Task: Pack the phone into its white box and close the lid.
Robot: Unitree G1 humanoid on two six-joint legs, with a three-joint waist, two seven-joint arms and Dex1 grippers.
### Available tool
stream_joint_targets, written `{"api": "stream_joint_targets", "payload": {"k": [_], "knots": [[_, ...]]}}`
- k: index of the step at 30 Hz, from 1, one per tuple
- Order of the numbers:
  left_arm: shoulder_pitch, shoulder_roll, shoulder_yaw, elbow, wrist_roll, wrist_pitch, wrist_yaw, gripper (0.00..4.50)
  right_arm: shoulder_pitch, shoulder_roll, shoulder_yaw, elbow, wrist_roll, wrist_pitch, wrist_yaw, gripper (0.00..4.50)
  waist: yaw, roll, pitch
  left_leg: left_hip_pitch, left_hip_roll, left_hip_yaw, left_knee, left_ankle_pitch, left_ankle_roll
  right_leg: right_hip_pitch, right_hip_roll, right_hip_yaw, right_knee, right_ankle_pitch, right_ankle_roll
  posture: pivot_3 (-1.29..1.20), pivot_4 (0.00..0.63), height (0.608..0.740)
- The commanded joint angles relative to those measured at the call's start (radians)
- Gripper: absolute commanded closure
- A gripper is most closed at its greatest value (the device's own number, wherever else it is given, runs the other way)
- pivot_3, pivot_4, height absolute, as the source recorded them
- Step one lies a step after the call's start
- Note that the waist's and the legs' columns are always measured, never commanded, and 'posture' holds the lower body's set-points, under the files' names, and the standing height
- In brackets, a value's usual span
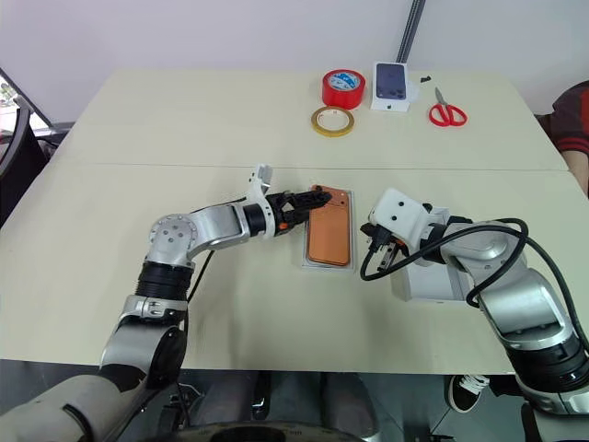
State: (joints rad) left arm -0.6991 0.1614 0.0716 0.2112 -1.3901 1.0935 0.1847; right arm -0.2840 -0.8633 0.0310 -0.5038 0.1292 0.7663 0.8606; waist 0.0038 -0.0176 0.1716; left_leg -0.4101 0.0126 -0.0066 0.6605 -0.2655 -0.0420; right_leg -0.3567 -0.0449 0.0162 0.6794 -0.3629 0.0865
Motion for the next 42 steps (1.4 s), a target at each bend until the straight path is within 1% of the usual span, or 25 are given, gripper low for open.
{"api": "stream_joint_targets", "payload": {"k": [1,3,5,7,9,10,11,12,13,16,19,21,26,29,31,32,36,42], "knots": [[0.004,0.078,0.058,-0.158,-0.012,0.049,-0.019,0.2,-0.039,-0.026,0.004,0.022,-0.031,-0.009,-0.029,4.5,-0.002,0.0,0.0,0.0,0.0,0.0,0.0,0.0,0.0,0.0,0.0,0.0,0.0,0.0,0.0,0.0,0.15,0.74],[0.02,0.122,0.048,-0.203,0.024,0.064,-0.044,0.2,-0.052,-0.026,0.027,0.043,-0.041,-0.01,-0.038,4.5,0.001,0.0,0.0,0.0,0.0,0.0,0.0,0.0,-0.001,0.0,0.0,0.0,0.0,0.0,0.0,0.0,0.15,0.74],[0.041,0.178,0.004,-0.255,0.123,0.055,-0.097,0.74,-0.066,-0.024,0.055,0.059,-0.056,-0.006,-0.046,4.5,0.003,0.0,0.0,0.0,0.0,0.0,0.0,0.0,-0.001,0.0,0.0,0.0,0.0,0.0,0.0,0.0,0.15,0.74],[0.059,0.216,-0.039,-0.289,0.212,0.032,-0.154,1.54,-0.081,-0.022,0.08,0.075,-0.071,0.005,-0.056,4.5,0.006,0.0,0.0,0.0,0.0,0.0,0.0,0.0,-0.001,0.0,0.0,0.0,0.0,0.0,0.0,0.0,0.15,0.74],[0.066,0.237,-0.092,-0.296,0.308,0.002,-0.209,2.6,-0.096,-0.019,0.112,0.094,-0.088,0.006,-0.065,4.5,0.008,0.0,0.0,0.0,-0.001,0.0,0.0,0.0,-0.001,0.0,-0.001,0.0,0.0,0.0,0.0,0.0,0.15,0.74],[0.064,0.25,-0.138,-0.298,0.369,-0.022,-0.248,3.11,-0.104,-0.015,0.134,0.104,-0.101,0.005,-0.07,4.5,0.009,0.0,0.0,0.0,-0.001,0.0,0.0,0.0,-0.001,0.0,-0.001,0.0,0.0,0.0,0.0,0.0,0.15,0.74],[0.058,0.263,-0.196,-0.303,0.44,-0.051,-0.289,3.73,-0.111,-0.01,0.159,0.112,-0.119,0.001,-0.077,4.5,0.008,0.0,0.0,0.0,-0.001,0.0,0.0,0.0,-0.001,0.0,-0.001,0.0,0.0,0.0,0.0,0.0,0.15,0.74],[0.05,0.275,-0.254,-0.304,0.507,-0.077,-0.327,4.15,-0.118,-0.003,0.18,0.119,-0.132,0.0,-0.084,4.5,0.008,0.0,0.0,0.0,-0.001,0.0,0.0,0.0,-0.001,0.0,-0.001,0.0,0.0,0.0,0.0,0.0,0.15,0.74],[0.039,0.287,-0.32,-0.301,0.578,-0.103,-0.365,4.43,-0.126,0.004,0.2,0.125,-0.147,0.005,-0.094,4.5,0.007,0.0,0.0,0.0,-0.001,0.0,0.0,0.0,-0.001,0.0,-0.001,0.0,0.0,0.0,0.0,0.0,0.15,0.74],[0.002,0.291,-0.478,-0.266,0.758,-0.19,-0.475,4.43,-0.147,0.024,0.249,0.138,-0.18,0.014,-0.105,4.5,0.007,0.0,0.0,0.0,-0.001,0.0,-0.001,0.0,-0.001,0.0,0.0,0.0,0.0,0.0,0.0,0.0,0.15,0.74],[-0.029,0.253,-0.546,-0.213,0.857,-0.248,-0.559,4.43,-0.157,0.036,0.282,0.152,-0.202,0.005,-0.106,4.5,0.007,0.001,0.0,0.0,-0.001,0.0,-0.001,0.0,0.0,0.0,0.0,0.0,0.0,0.0,0.0,0.0,0.15,0.74],[-0.043,0.219,-0.556,-0.184,0.892,-0.267,-0.604,4.43,-0.159,0.044,0.294,0.159,-0.21,0.001,-0.105,4.5,0.007,0.001,0.0,0.0,-0.001,0.0,-0.001,0.0,0.0,0.0,0.0,0.0,0.0,0.0,0.0,0.0,0.15,0.74],[-0.065,0.165,-0.6,-0.171,0.952,-0.273,-0.742,4.43,-0.146,0.037,0.293,0.111,-0.203,0.015,-0.079,4.5,0.007,0.001,0.0,0.0,-0.001,0.0,-0.001,0.0,0.0,-0.001,0.0,0.0,0.0,0.0,0.0,0.0,0.15,0.74],[-0.062,0.14,-0.628,-0.197,0.969,-0.252,-0.814,4.43,-0.107,0.004,0.275,0.049,-0.19,0.035,-0.055,4.5,0.01,0.001,0.0,-0.001,-0.001,0.0,0.0,0.0,0.001,0.0,0.0,0.0,0.0,0.0,0.0,0.0,0.15,0.74],[-0.058,0.125,-0.641,-0.212,0.983,-0.238,-0.841,4.43,-0.079,-0.017,0.263,0.009,-0.183,0.05,-0.044,4.5,0.011,0.001,0.0,-0.001,-0.001,0.0,0.0,-0.001,0.001,0.0,-0.001,0.0,0.0,0.0,0.0,0.0,0.15,0.74],[-0.055,0.119,-0.648,-0.223,0.987,-0.233,-0.855,4.43,-0.061,-0.028,0.254,-0.014,-0.178,0.06,-0.038,4.5,0.01,0.001,0.0,-0.001,-0.001,0.0,0.0,-0.003,0.006,0.0,-0.001,0.0,0.0,0.0,0.0,0.0,0.15,0.74],[-0.04,0.079,-0.67,-0.263,0.998,-0.198,-0.888,4.43,0.052,-0.09,0.191,-0.125,-0.16,0.11,-0.021,4.5,0.011,0.001,0.0,-0.002,-0.001,-0.001,0.001,-0.004,0.008,0.0,-0.001,0.0,0.0,0.0,0.0,0.0,0.15,0.74],[-0.012,0.066,-0.687,-0.319,1.01,-0.152,-0.92,4.43,0.163,-0.134,0.116,-0.217,-0.141,0.164,-0.016,4.5,0.008,0.002,0.0,-0.001,-0.001,-0.001,0.001,-0.005,0.008,0.0,0.0,0.0,0.0,0.0,0.0,0.0,0.15,0.74]]}}
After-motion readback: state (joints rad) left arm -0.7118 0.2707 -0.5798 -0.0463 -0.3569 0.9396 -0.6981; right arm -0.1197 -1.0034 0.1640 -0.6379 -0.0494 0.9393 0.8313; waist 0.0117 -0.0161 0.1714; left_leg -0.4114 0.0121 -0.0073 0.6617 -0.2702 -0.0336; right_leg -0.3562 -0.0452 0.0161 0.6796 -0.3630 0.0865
